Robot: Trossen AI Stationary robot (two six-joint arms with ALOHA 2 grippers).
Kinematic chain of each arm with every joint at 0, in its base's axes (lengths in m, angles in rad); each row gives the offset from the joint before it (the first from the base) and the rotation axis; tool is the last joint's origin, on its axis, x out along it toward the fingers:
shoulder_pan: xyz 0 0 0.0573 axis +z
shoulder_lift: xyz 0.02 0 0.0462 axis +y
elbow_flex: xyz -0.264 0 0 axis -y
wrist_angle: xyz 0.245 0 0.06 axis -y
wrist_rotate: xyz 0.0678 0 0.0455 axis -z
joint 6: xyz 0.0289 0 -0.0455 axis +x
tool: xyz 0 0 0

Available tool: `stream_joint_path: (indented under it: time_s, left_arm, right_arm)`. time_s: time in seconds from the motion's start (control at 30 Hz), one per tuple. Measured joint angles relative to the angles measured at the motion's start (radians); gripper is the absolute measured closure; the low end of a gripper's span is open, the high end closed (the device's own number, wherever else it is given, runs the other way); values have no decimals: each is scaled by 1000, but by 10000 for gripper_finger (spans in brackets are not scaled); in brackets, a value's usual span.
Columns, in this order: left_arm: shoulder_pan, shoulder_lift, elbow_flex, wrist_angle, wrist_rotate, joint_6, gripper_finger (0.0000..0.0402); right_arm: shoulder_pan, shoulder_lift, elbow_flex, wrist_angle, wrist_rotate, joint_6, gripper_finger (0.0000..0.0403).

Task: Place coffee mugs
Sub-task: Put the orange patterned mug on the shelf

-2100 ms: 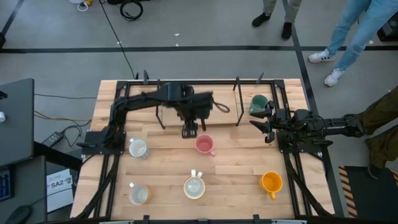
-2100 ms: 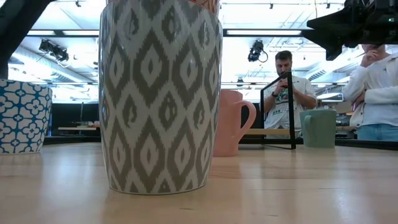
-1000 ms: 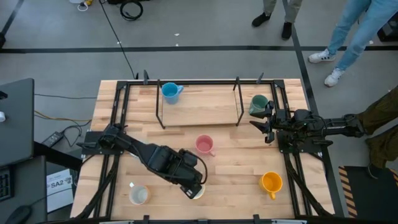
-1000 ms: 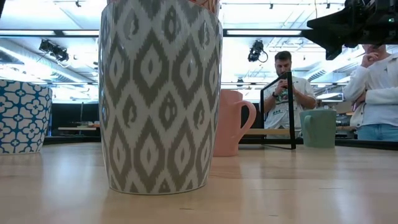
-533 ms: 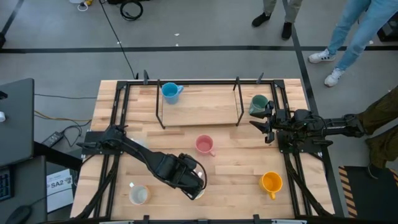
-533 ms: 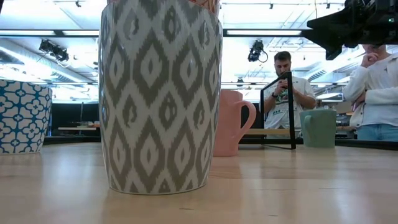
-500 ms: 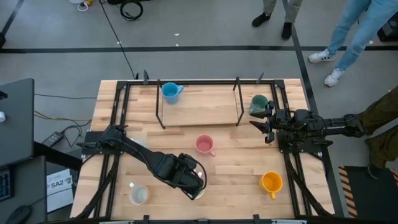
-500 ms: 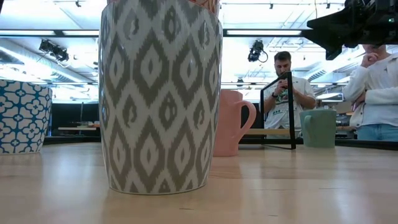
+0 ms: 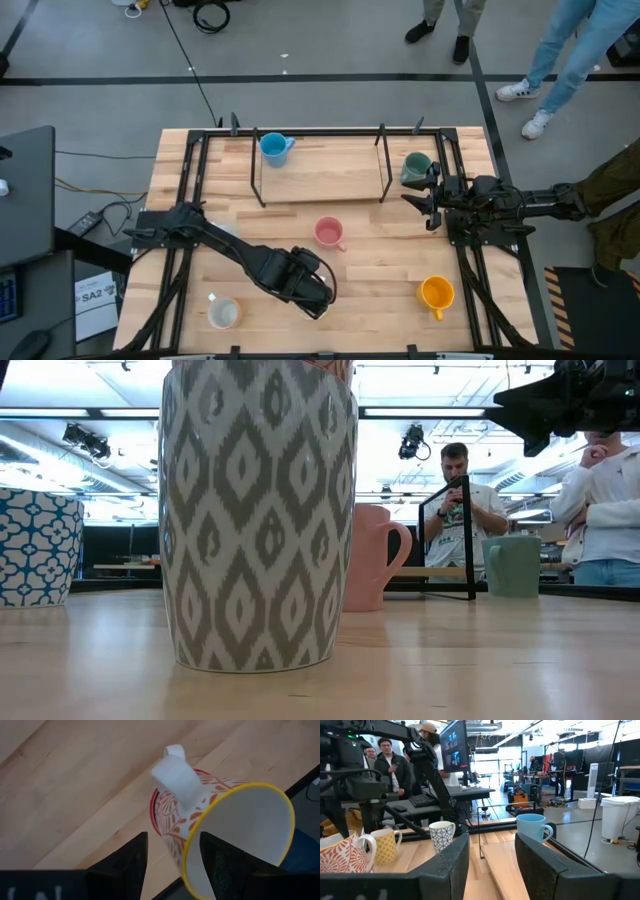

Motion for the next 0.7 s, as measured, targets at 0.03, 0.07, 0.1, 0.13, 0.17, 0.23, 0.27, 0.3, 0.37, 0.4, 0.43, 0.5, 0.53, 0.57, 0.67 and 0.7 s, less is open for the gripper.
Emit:
stream_joint_path:
  time_s: [0.03, 0.07, 0.1, 0.13, 0.17, 0.23, 0.27, 0.3, 0.37, 0.4, 0.43, 0.5, 0.53, 0.57, 0.67, 0.7]
  left_arm:
    - [0, 3, 0, -3, 0, 0, 216]
    - [0, 5, -2, -3, -2, 0, 216]
    - [1, 9, -1, 0, -3, 0, 216]
    - [1, 10, 0, -1, -3, 0, 217]
    - [1, 12, 0, -2, -3, 1, 219]
    - [1, 15, -1, 0, -3, 6, 226]
    - [3, 15, -1, 0, -3, 4, 232]
    - [4, 15, -1, 0, -3, 0, 239]
    - [5, 15, -1, 0, -3, 0, 257]
    - [5, 15, -1, 0, -3, 0, 266]
    - [5, 15, -1, 0, -3, 0, 275]
    - [6, 15, -1, 0, -3, 0, 293]
    - [7, 15, -1, 0, -3, 0, 302]
    - [8, 15, -1, 1, -3, 0, 310]
    - [10, 15, -1, 0, -2, -3, 335]
    - [10, 15, -1, -2, -2, -2, 343]
  right_arm:
    - [0, 0, 0, -1, 0, 0, 238]
    - [0, 0, 0, 0, 0, 0, 238]
    - [0, 0, 0, 0, 0, 0, 238]
    - [0, 0, 0, -1, 0, 0, 238]
    - [0, 0, 0, -1, 0, 0, 238]
    - [0, 0, 0, 0, 0, 0, 238]
    - [0, 0, 0, 0, 0, 0, 238]
    - [0, 0, 0, 0, 0, 0, 238]
    - [0, 0, 0, 0, 0, 0, 238]
    - [0, 0, 0, 0, 0, 0, 238]
    - [0, 0, 0, 1, 0, 0, 238]
    - [0, 0, 0, 0, 0, 0, 238]
    - [0, 0, 0, 0, 0, 0, 238]
    - [0, 0, 0, 0, 0, 0, 238]
    - [0, 0, 0, 0, 0, 0, 238]
    - [0, 0, 0, 0, 0, 0, 238]
